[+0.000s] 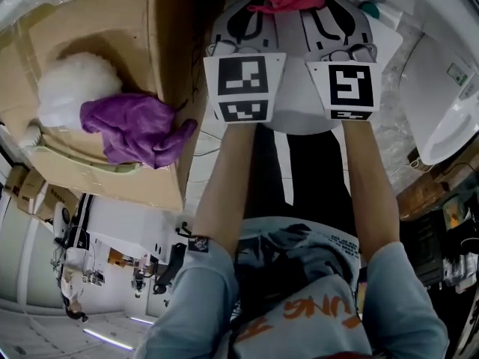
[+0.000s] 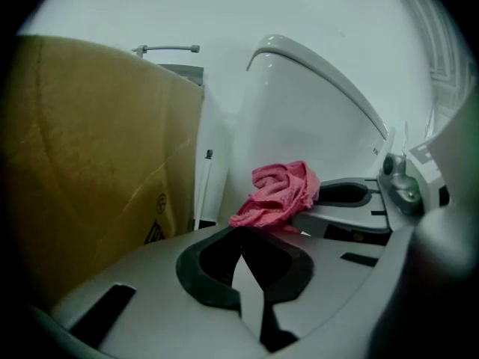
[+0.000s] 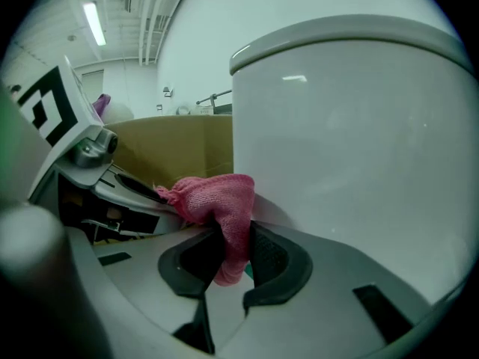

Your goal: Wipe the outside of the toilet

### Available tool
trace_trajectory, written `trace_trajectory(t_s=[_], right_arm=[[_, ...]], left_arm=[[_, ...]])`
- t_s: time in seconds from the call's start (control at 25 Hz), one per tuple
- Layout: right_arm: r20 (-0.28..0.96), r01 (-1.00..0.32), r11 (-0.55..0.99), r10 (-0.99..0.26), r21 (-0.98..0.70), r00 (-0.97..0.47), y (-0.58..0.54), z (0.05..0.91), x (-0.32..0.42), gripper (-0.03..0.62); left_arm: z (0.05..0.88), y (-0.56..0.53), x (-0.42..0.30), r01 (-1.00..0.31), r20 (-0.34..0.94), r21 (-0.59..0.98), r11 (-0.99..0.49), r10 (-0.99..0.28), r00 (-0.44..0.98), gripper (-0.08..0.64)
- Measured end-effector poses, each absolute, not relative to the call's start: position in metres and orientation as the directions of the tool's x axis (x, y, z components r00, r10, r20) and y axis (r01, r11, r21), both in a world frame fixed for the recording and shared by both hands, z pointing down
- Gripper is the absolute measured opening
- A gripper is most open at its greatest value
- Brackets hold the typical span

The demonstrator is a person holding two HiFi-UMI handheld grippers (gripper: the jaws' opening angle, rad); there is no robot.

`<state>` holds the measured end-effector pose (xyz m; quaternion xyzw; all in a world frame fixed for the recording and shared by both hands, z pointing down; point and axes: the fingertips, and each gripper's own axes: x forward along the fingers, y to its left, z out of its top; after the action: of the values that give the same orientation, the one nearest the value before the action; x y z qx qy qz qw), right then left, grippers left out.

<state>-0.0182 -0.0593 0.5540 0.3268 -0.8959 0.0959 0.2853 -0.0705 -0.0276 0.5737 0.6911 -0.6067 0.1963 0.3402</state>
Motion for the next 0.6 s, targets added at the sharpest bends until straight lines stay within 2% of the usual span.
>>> trace_trajectory(t_s=[0.32,0.6], right_arm=[[0.601,-0.568,0.817,-0.506,0.104,-0.618,-0.071,0.576,-0.071,0.092],[0.651,-0.493,0.845,-0.494,0.205,-0.576,-0.082,0.605,-0.08,0.089]], left_arm=[[0.598,-0.036,-0.102,-0.963,0.697,0.27,0.015,-0.693,0.184,0.025],[0.618,-0.046,-0.115,-0.959,0.72,0.282,0.022,-0.666,0.196,0.026]])
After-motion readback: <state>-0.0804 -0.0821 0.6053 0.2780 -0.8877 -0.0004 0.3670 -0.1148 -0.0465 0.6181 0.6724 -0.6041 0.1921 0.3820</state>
